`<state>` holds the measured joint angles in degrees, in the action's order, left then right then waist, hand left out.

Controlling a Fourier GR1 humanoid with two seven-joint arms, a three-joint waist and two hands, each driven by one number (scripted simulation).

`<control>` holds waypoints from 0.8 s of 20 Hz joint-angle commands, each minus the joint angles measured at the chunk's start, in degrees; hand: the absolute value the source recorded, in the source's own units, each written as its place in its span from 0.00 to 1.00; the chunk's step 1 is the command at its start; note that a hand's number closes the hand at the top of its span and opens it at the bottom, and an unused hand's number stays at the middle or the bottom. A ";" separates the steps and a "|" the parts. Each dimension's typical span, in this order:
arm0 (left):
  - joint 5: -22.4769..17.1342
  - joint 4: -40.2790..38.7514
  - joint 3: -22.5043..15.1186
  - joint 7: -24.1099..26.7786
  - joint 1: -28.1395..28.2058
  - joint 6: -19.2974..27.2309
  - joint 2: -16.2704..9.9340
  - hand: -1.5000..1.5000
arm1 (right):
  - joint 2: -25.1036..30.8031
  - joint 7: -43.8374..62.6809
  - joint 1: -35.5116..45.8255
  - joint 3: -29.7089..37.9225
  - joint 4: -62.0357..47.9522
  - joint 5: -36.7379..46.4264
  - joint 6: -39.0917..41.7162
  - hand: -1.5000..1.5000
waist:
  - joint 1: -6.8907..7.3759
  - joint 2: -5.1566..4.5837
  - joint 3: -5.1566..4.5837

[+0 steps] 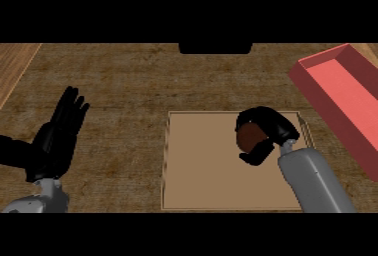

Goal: Pick the cupcake from the tray and place it in the cardboard box

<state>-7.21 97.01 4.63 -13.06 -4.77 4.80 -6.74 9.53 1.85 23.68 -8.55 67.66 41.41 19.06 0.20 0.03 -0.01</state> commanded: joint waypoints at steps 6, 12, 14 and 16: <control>1.83 0.50 -1.28 -1.77 -1.06 1.75 0.92 0.50 | -3.31 9.70 -10.82 -19.46 17.66 18.43 -6.43 1.00 | -1.15 0.38 -0.03; 1.51 -3.70 0.83 0.71 -3.56 1.33 0.22 0.50 | -2.22 10.18 -11.29 -19.89 27.11 22.31 -8.18 1.00 | -0.50 0.04 0.00; 0.29 -1.61 -0.20 0.78 -0.82 0.24 1.36 0.50 | -2.87 12.60 -13.81 -24.65 32.89 25.09 -5.99 1.00 | -0.44 0.12 -0.01; 0.29 -0.10 0.77 0.88 1.74 -0.53 -0.22 0.50 | -0.19 15.22 -17.13 -28.15 44.07 26.49 -1.01 1.00 | -0.82 0.43 -0.04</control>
<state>-6.53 95.16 4.87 -11.88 -5.08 4.98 -6.13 7.33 14.13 9.96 -32.22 99.21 65.21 13.35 -0.43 0.24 -0.04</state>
